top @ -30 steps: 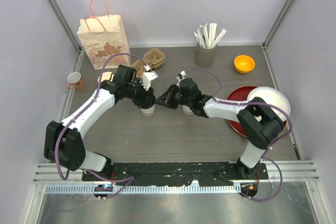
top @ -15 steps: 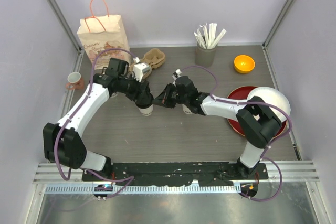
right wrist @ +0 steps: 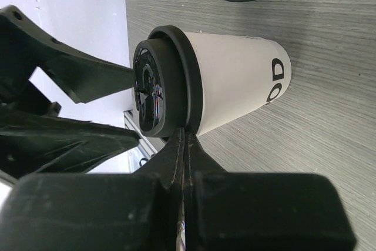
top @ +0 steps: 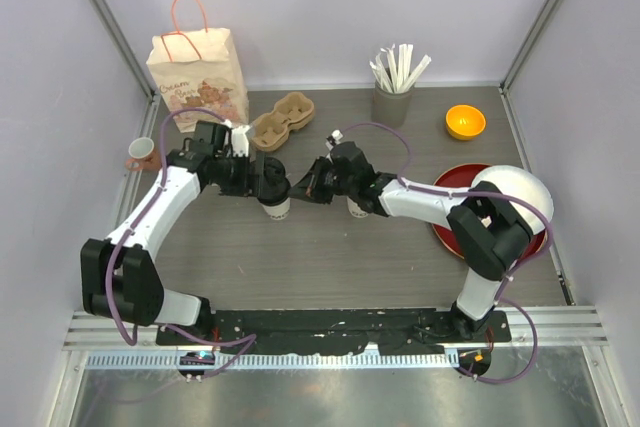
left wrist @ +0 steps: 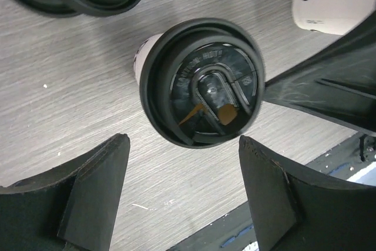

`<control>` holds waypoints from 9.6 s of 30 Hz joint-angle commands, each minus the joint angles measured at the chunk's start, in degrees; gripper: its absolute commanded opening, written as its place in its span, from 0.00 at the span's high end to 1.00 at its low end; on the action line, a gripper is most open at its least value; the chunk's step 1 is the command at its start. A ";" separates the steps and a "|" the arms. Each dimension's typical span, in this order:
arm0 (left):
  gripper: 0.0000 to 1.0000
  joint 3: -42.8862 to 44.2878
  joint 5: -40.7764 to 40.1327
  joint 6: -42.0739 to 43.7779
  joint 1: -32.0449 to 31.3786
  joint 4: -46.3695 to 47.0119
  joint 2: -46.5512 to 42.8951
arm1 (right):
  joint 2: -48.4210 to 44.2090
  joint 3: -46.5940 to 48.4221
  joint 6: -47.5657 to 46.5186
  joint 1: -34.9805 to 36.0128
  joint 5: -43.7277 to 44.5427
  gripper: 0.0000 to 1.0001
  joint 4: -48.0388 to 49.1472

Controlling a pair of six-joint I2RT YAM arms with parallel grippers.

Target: Pack the takeout coffee

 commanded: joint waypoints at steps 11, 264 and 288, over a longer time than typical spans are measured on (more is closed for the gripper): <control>0.24 -8.39 -4.30 -6.92 0.28 10.47 -0.34 | 3.60 1.78 -3.29 0.46 2.39 0.79 -7.45; 1.00 -13.42 24.26 -18.61 8.89 24.37 5.64 | -5.37 -2.62 -22.71 2.40 2.04 0.30 5.22; 0.55 -26.22 18.02 -43.79 9.95 27.23 -11.22 | -8.80 -9.38 -16.91 5.82 18.53 0.49 8.55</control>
